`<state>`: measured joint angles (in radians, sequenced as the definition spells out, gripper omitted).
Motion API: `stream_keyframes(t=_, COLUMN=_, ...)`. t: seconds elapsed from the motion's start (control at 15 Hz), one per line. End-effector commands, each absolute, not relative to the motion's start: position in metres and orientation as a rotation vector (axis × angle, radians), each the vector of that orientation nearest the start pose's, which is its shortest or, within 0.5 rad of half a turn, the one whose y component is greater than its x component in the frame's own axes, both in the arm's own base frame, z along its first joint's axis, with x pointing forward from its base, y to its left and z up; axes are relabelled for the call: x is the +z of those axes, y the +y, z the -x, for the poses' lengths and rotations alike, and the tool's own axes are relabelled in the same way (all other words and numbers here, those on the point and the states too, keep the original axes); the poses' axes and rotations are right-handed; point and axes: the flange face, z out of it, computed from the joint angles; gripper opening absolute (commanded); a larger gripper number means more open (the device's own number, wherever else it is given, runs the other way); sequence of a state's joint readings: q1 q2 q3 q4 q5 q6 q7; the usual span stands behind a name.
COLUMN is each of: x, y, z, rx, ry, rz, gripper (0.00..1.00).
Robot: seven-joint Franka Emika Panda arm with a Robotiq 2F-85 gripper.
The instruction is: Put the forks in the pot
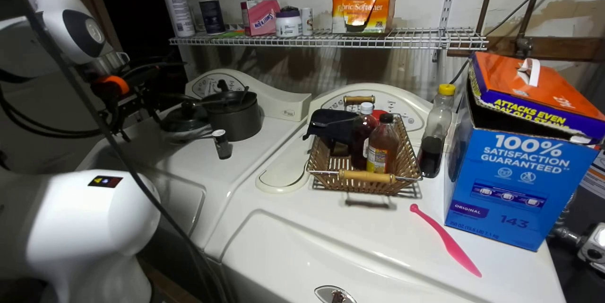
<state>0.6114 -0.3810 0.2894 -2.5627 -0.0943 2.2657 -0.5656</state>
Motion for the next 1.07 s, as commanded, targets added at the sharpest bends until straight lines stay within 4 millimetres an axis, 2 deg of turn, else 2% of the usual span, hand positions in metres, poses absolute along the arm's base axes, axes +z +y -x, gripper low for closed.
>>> stream_keyframes(t=0.0, x=0.392, y=0.373, z=-0.276, rx=-0.02, ry=-2.498, rz=2.293, gripper=1.0)
stream_keyframes(t=0.27, x=0.379, y=0.416, z=-0.281, rx=0.099, ry=-2.736, rz=2.17, gripper=1.0)
stream_keyframes(t=0.53, x=0.365, y=0.448, z=-0.286, rx=0.206, ry=-2.991, rz=2.026, gripper=1.0)
stream_keyframes(t=0.6, x=0.371, y=0.428, z=-0.273, rx=0.13, ry=-2.885, rz=2.105, gripper=1.0)
stream_keyframes(t=0.8, x=0.362, y=0.443, z=-0.279, rx=0.171, ry=-2.944, rz=2.058, gripper=1.0)
stream_keyframes(t=1.0, x=0.362, y=0.445, z=-0.282, rx=0.18, ry=-2.951, rz=2.051, gripper=1.0)
